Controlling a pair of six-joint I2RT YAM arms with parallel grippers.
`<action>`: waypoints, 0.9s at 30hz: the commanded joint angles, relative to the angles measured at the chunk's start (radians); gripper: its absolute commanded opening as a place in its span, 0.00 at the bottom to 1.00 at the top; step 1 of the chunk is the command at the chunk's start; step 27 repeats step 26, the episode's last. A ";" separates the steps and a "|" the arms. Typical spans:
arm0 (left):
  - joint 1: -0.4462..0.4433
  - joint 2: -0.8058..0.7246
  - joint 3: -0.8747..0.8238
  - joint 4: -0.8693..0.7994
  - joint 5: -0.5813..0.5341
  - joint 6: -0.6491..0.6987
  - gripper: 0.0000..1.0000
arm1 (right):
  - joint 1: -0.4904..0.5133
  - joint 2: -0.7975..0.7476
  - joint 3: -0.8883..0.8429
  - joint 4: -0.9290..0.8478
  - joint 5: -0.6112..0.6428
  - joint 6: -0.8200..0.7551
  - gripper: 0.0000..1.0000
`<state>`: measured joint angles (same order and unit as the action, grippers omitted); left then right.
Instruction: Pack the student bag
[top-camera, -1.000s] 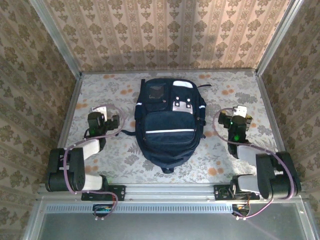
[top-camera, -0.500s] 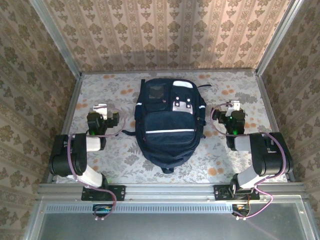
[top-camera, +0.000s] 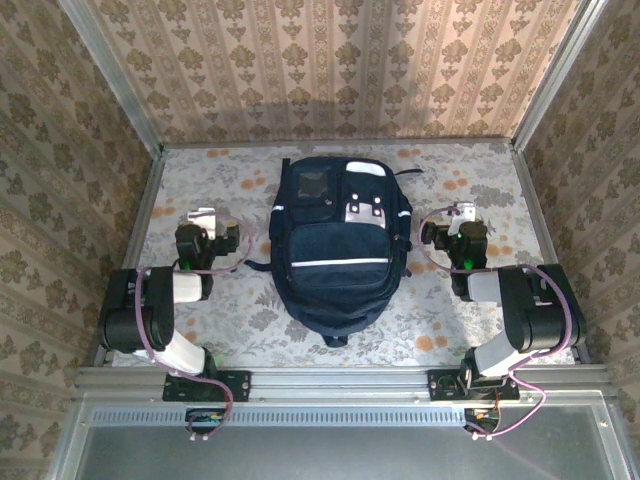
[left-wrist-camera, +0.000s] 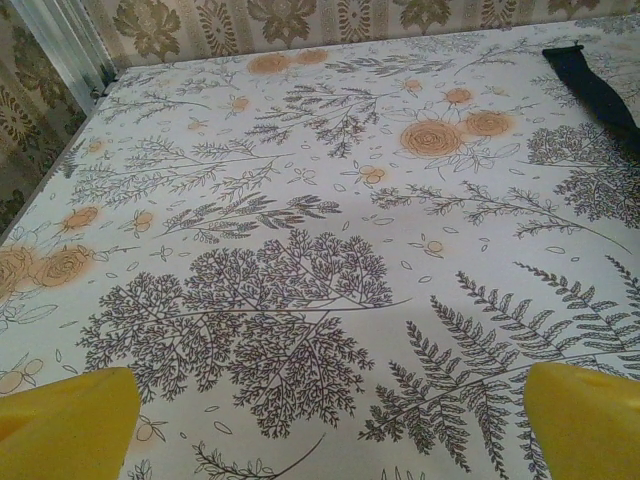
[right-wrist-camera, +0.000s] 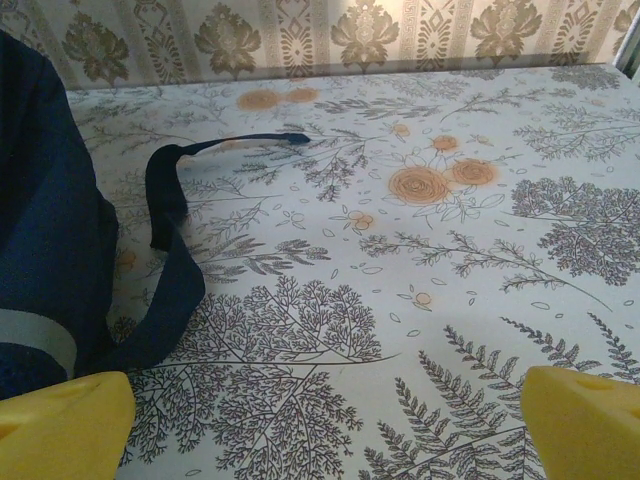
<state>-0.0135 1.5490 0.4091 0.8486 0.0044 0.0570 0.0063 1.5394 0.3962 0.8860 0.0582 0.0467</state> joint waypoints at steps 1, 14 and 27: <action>-0.006 -0.015 -0.003 0.000 -0.007 0.003 1.00 | 0.016 -0.004 0.004 -0.006 -0.002 -0.027 1.00; -0.005 -0.012 -0.001 -0.002 -0.006 0.001 1.00 | 0.029 -0.005 -0.003 0.007 0.021 -0.036 1.00; -0.002 -0.013 -0.001 -0.003 0.002 0.001 1.00 | 0.030 -0.005 -0.003 0.006 0.020 -0.036 1.00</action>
